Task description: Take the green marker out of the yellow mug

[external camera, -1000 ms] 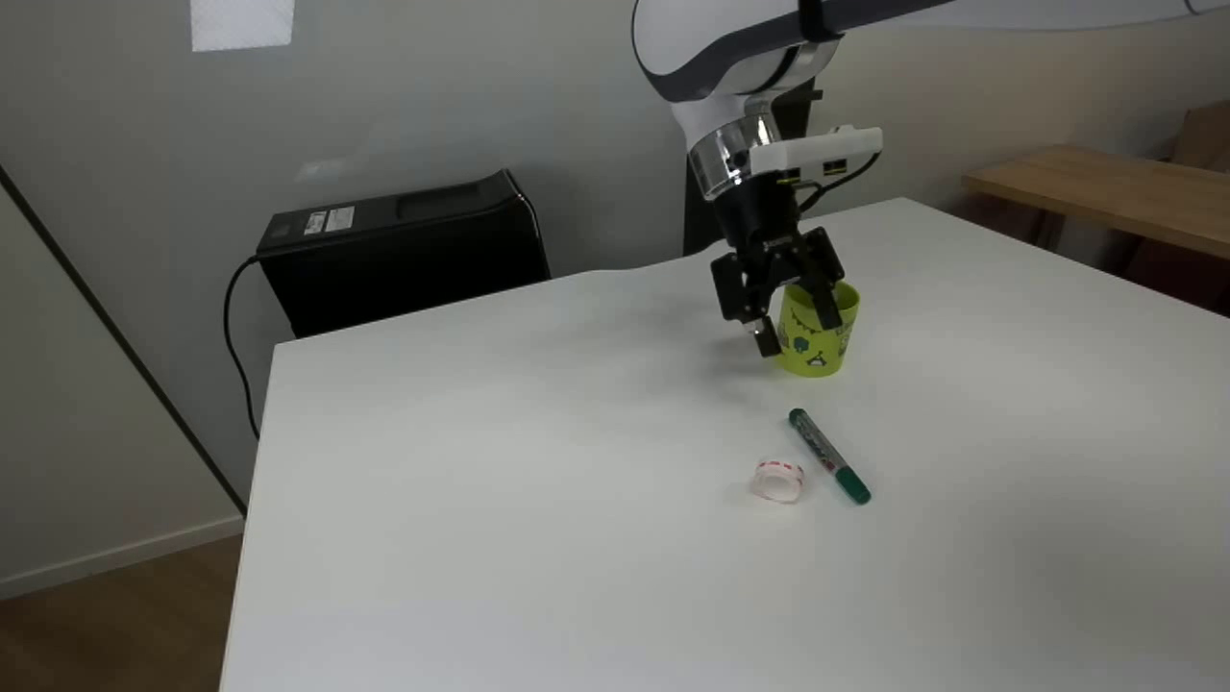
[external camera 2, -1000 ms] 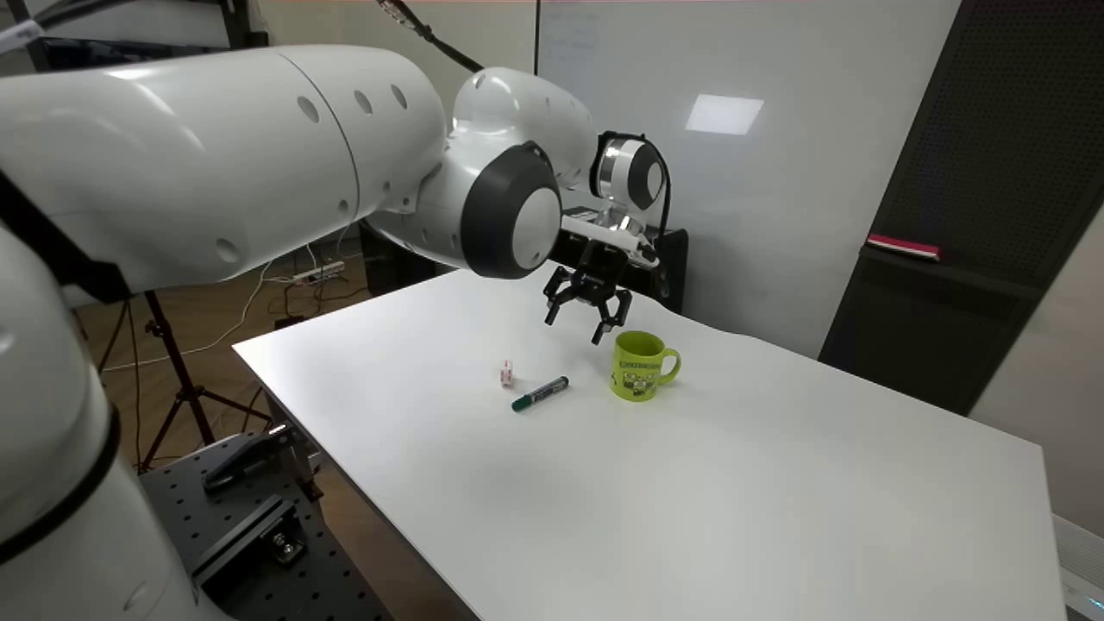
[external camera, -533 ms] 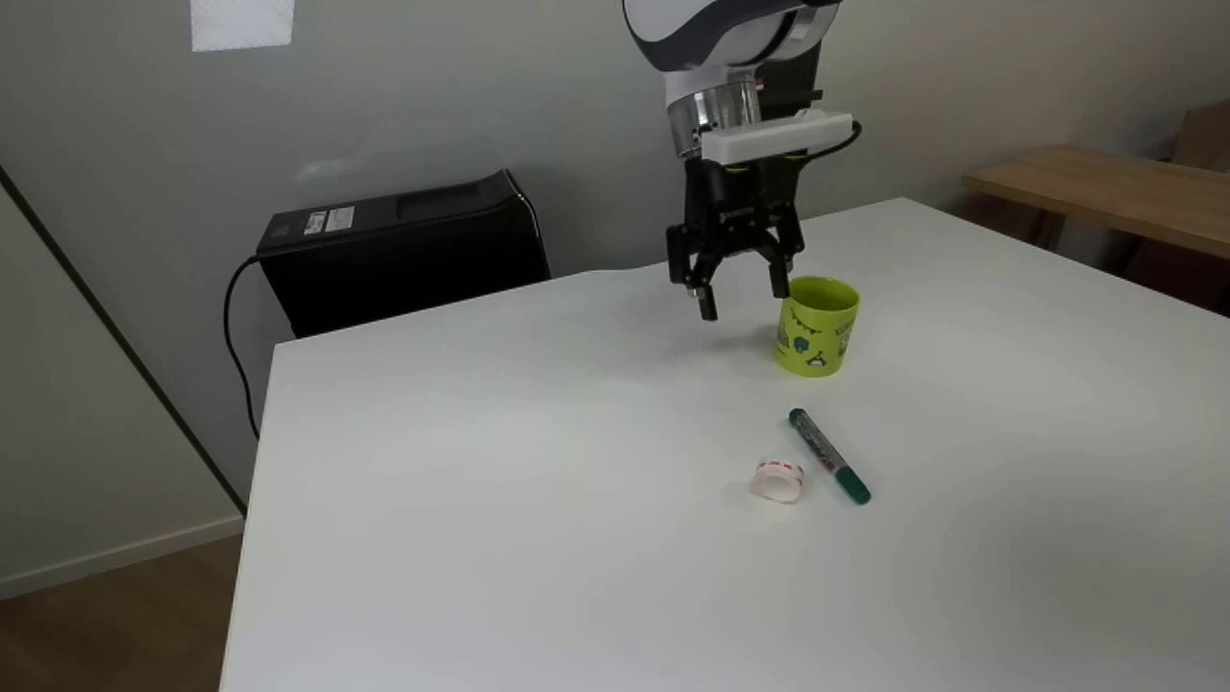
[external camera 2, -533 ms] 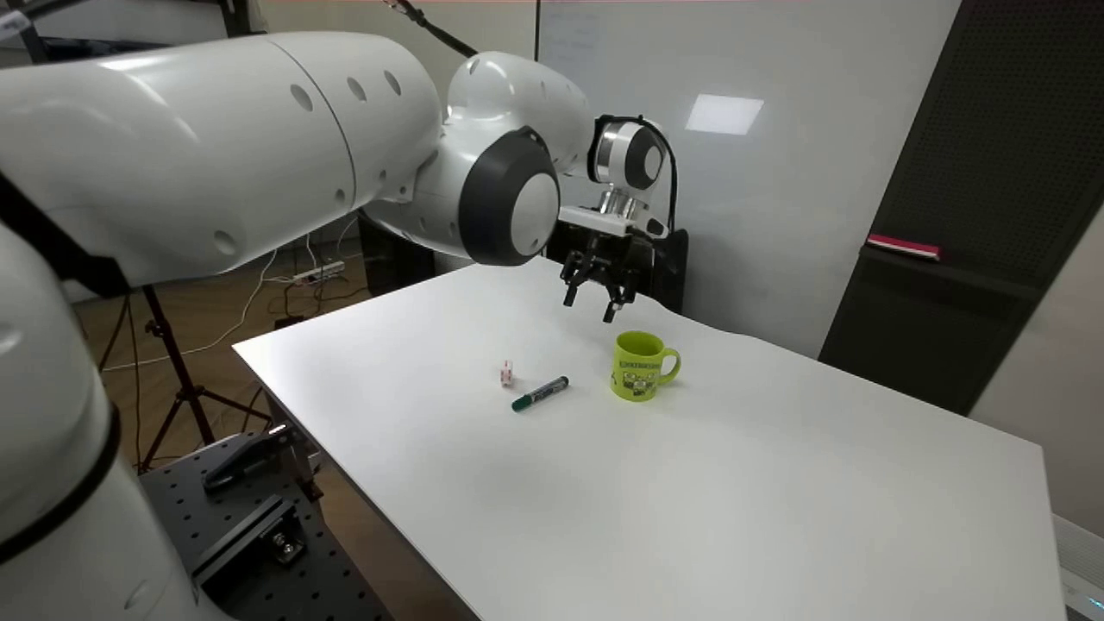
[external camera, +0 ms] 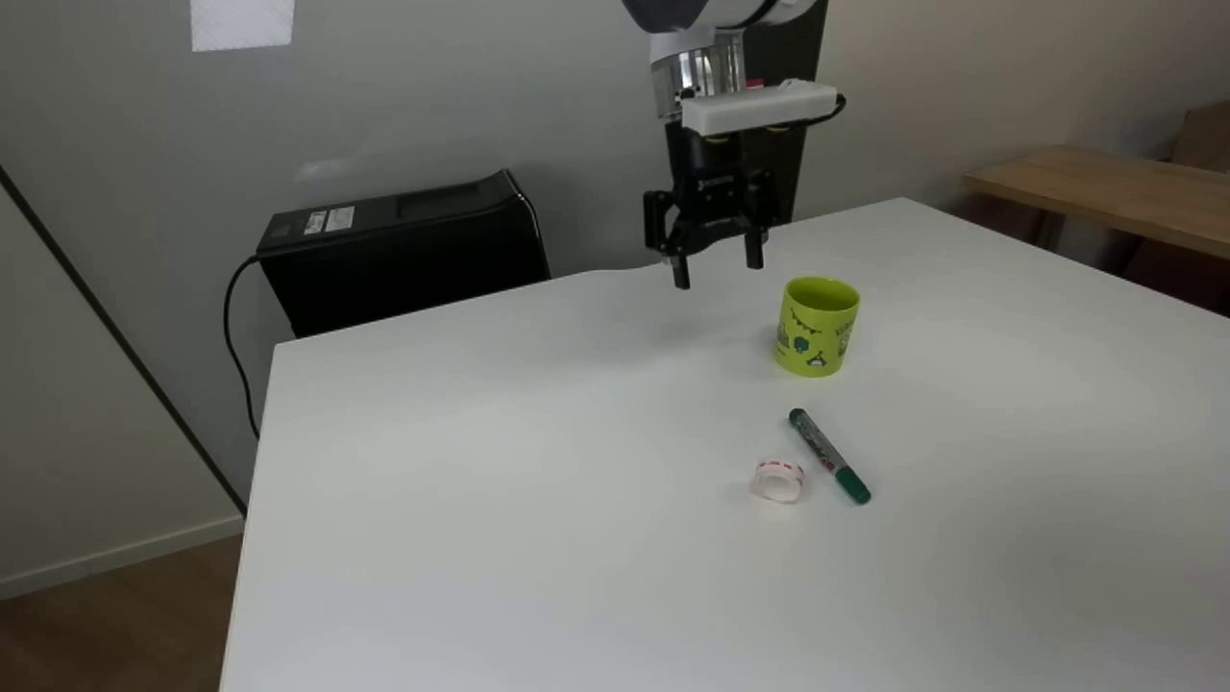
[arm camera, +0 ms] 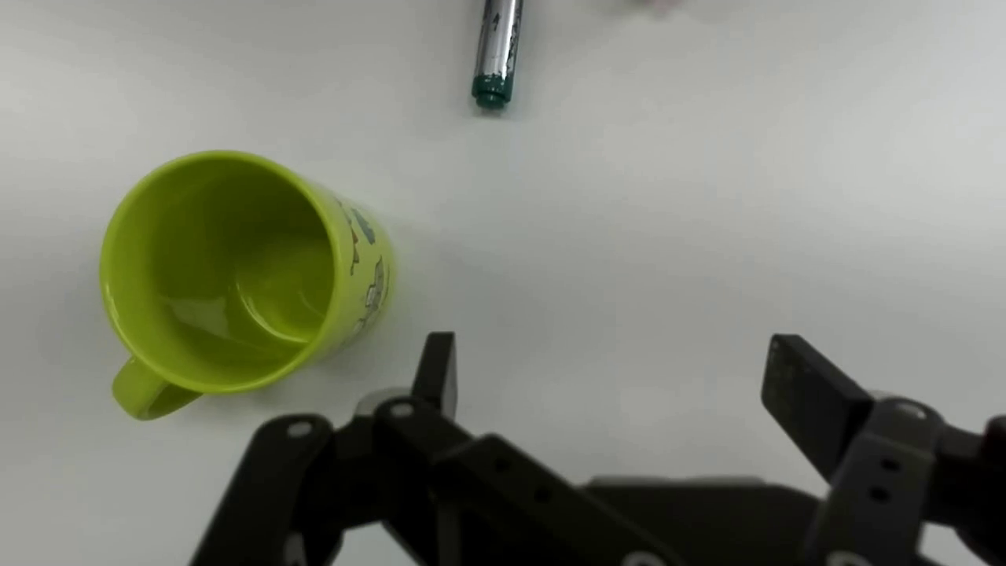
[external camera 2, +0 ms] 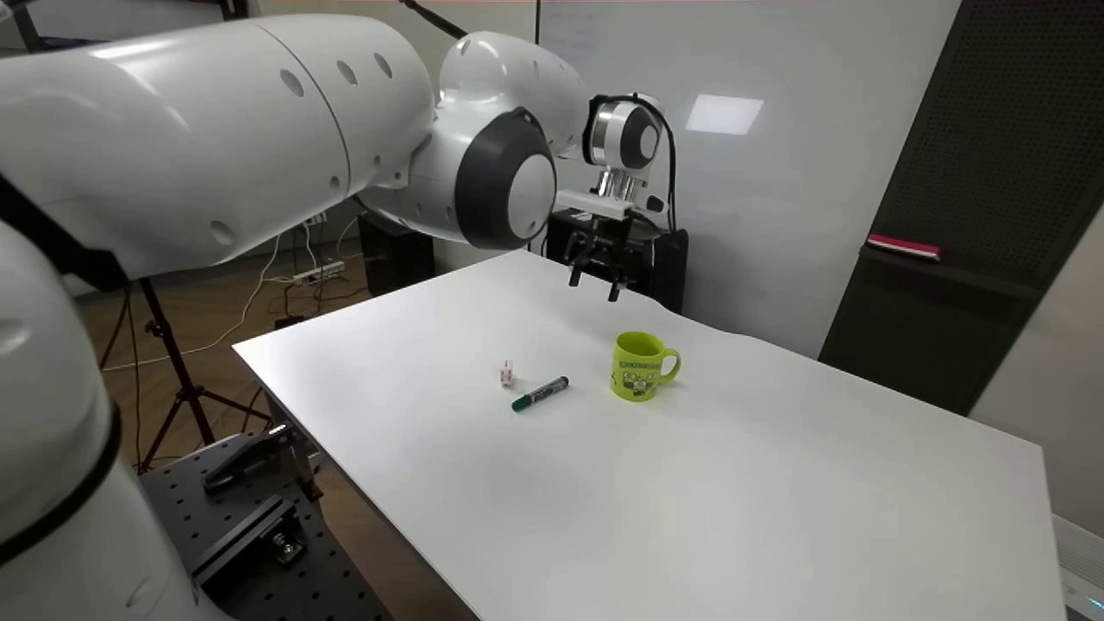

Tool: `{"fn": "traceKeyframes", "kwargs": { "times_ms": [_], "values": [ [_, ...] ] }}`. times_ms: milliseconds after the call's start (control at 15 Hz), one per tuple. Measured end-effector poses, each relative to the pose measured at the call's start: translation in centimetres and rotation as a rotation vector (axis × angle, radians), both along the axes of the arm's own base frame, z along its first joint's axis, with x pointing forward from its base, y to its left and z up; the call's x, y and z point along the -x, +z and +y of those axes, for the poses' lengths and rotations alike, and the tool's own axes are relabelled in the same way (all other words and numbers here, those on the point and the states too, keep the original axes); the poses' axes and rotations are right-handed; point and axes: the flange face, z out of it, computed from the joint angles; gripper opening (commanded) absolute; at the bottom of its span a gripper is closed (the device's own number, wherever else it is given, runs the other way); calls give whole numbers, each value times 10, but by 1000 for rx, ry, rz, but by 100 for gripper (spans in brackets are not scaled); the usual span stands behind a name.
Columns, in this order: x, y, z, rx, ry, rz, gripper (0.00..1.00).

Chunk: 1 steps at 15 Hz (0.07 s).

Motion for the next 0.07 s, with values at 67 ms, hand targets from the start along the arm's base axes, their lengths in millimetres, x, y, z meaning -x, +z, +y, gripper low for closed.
{"fn": "traceKeyframes", "kwargs": {
  "times_ms": [67],
  "values": [
    [0, 0, 0, 0, 0, 0, 100]
  ]
}}
